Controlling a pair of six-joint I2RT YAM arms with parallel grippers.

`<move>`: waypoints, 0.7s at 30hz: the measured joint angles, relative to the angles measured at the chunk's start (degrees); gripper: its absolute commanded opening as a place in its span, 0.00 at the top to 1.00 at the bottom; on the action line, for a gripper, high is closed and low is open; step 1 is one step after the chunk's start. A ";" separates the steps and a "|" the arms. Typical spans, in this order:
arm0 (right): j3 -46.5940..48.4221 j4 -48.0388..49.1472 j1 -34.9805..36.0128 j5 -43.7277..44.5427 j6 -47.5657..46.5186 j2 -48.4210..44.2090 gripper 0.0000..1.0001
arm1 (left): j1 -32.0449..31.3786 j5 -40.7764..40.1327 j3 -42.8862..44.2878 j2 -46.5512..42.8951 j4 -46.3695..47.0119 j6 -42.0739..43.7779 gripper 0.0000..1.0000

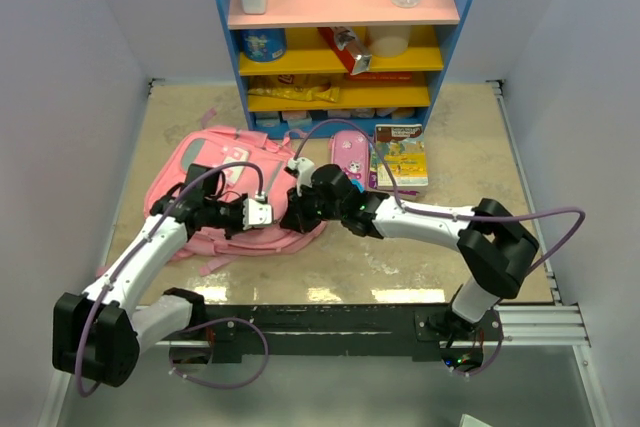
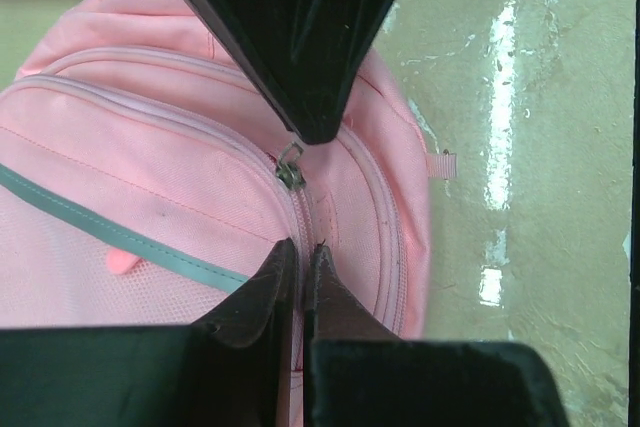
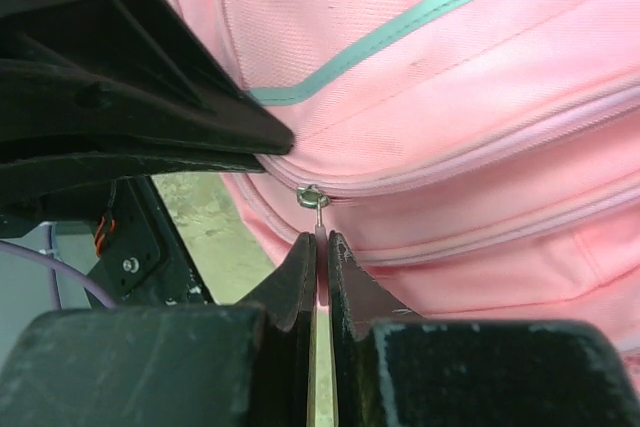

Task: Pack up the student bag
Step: Zip the student bag at the center of the board.

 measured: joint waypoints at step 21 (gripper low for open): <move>8.11 -4.61 -12.98 3.91 -9.09 9.73 1.00 | -0.15 -0.46 1.70 -4.31 -11.28 3.50 1.00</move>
